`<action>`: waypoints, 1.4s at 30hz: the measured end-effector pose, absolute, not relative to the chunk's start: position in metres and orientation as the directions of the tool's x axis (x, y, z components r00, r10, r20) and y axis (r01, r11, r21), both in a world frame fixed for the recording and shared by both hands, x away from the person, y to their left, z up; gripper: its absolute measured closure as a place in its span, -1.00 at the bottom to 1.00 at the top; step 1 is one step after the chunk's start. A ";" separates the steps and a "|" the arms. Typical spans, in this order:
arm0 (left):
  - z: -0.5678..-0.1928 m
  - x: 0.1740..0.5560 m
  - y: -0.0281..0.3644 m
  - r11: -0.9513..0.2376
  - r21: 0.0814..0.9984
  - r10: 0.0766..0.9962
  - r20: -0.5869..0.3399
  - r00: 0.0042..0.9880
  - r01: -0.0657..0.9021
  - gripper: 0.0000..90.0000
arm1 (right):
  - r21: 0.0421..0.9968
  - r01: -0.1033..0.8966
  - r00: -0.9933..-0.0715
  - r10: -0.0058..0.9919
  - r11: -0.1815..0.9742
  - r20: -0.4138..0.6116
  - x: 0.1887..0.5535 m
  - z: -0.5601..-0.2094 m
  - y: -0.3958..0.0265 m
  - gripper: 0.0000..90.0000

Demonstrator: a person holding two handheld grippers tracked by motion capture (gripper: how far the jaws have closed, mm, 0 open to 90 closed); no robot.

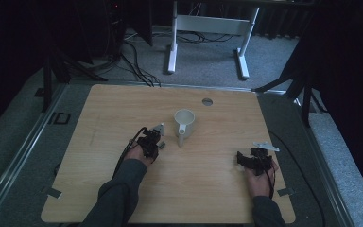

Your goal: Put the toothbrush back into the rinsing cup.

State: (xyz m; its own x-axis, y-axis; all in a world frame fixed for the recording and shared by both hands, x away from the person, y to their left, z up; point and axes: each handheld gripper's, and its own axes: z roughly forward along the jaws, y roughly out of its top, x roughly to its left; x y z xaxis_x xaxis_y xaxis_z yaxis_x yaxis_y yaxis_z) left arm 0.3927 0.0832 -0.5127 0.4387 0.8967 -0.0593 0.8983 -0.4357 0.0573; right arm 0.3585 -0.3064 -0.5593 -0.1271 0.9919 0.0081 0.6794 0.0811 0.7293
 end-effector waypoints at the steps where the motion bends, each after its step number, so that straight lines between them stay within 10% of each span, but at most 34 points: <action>1: -0.512 0.393 0.084 -0.434 0.060 0.897 -0.062 0.438 0.899 0.83 | 0.730 0.679 -0.127 0.992 0.081 0.008 0.359 -0.559 -0.306 -0.60; 42: -0.474 0.388 0.115 -0.390 0.309 0.886 -0.129 0.445 0.867 0.82 | 0.729 0.680 -0.124 0.992 0.077 0.010 0.359 -0.559 -0.306 -0.60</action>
